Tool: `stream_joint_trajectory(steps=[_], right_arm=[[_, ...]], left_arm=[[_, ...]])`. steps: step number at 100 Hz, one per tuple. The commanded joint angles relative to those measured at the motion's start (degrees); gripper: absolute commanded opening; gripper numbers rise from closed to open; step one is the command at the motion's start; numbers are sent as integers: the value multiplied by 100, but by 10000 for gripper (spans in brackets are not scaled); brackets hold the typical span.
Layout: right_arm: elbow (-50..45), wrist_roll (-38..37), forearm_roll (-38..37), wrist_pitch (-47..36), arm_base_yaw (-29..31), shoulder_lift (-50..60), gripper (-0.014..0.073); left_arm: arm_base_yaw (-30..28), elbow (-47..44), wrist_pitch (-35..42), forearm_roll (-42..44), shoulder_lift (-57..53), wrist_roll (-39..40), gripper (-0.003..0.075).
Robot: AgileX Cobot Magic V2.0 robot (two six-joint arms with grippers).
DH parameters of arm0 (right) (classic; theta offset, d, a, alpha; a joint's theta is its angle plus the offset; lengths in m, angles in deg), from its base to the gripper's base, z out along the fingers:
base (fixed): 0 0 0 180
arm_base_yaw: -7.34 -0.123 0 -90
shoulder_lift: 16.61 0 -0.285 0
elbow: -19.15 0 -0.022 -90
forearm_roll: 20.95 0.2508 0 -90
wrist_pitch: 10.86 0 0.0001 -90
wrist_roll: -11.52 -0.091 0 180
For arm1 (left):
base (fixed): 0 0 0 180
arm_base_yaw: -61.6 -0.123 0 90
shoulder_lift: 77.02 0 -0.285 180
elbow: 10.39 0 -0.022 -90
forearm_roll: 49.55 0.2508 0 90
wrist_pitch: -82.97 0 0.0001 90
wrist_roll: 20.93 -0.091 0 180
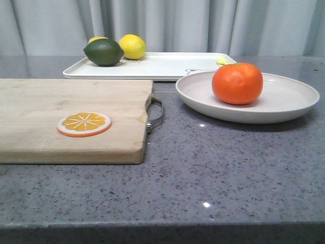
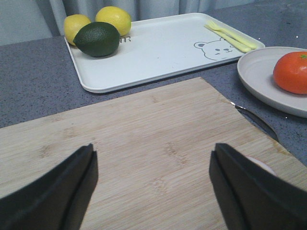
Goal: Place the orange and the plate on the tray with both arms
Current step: 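Open the left gripper and raise it away from the orange, then move the right gripper down to the plate rim farthest from the board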
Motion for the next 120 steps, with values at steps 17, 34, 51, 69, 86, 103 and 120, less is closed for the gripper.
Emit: stream_joint_trajectory(steps=[17, 34, 51, 69, 86, 103, 120], right_arm=[[197, 45, 3, -437, 28, -68, 540], [197, 45, 328, -911, 28, -413, 540], [197, 45, 889, -1553, 28, -1256, 540], [204, 49, 1411, -2446, 28, -2280, 540], [203, 49, 1704, -2933, -46, -3149, 540], [203, 49, 1749, -3248, -315, -3743, 540], [203, 49, 1753, -3517, -431, -4069, 540]], left_arm=[[-25, 153, 368, -102, -25, 49, 310], [-25, 153, 368, -102, -25, 49, 297], [-25, 153, 368, -102, -25, 49, 295], [-25, 153, 368, -102, -25, 49, 295], [-25, 138, 368, -102, -25, 49, 295], [-25, 138, 368, -102, -25, 49, 295], [-25, 138, 368, -102, -25, 49, 295]])
